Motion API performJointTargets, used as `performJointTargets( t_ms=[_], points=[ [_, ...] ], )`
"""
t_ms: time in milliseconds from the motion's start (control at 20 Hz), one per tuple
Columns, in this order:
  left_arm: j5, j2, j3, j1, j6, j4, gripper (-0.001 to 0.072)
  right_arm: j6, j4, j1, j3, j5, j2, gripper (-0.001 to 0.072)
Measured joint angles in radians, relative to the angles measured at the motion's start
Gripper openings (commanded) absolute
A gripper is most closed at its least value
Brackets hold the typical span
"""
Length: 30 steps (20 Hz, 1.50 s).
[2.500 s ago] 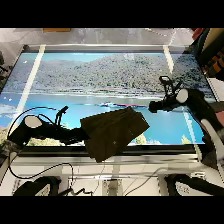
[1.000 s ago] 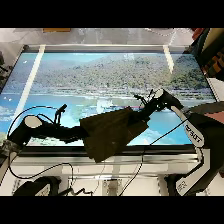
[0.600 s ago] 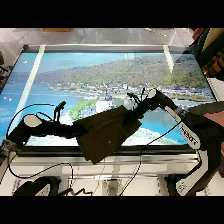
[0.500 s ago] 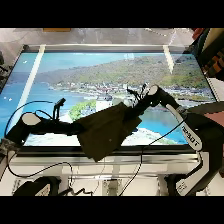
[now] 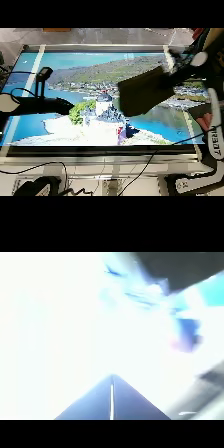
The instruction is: Fold the clothes and pants, and hang the long-sleeved shirts on hangers.
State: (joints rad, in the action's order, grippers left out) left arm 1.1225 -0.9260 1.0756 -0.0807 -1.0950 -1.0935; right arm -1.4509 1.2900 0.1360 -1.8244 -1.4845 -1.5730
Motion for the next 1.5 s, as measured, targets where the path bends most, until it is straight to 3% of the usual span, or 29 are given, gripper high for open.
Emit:
performJointTargets(
  t_ms=[300,700,750,850,900,950,1100,1150,1200,1250,1300,1500],
  points=[
    [0.018,0.131,0.051,0.0,0.008,-0.318,0.002,-0.134,0.192,0.375,-0.062,-0.151,0.13,0.0043],
    [0.022,0.203,0.058,0.0,0.011,-0.402,0.002,-0.245,0.262,0.828,-0.069,-0.326,0.164,0.0053],
    [0.023,0.205,0.058,0.0,0.011,-0.406,0.002,-0.251,0.268,0.866,-0.068,-0.329,0.165,0.0151],
    [0.023,0.207,0.058,0.0,0.011,-0.41,0.002,-0.259,0.277,0.922,-0.068,-0.33,0.167,0.0568],
    [0.023,0.208,0.058,0.0,0.011,-0.411,0.002,-0.262,0.281,0.94,-0.069,-0.332,0.168,0.0654],
    [0.023,0.208,0.058,0.0,0.011,-0.413,0.002,-0.262,0.28,0.955,-0.069,-0.334,0.168,0.0656],
    [0.022,0.209,0.058,0.0,0.011,-0.413,0.002,-0.266,0.276,0.978,-0.069,-0.34,0.168,0.0654],
    [0.023,0.209,0.058,0.0,0.011,-0.413,0.002,-0.266,0.277,0.982,-0.069,-0.34,0.168,0.0592],
    [0.023,0.209,0.058,0.0,0.011,-0.413,0.002,-0.267,0.275,0.985,-0.069,-0.34,0.168,0.0325],
    [0.023,0.209,0.058,0.0,0.011,-0.413,0.002,-0.266,0.255,0.987,-0.069,-0.338,0.168,0.0107],
    [0.023,0.209,0.058,0.0,0.011,-0.413,0.002,-0.266,0.224,0.988,-0.069,-0.331,0.168,0.0043],
    [0.023,0.209,0.058,0.0,0.011,-0.414,0.002,-0.245,-0.04,0.972,-0.069,-0.304,0.168,0.0043]
  ],
)
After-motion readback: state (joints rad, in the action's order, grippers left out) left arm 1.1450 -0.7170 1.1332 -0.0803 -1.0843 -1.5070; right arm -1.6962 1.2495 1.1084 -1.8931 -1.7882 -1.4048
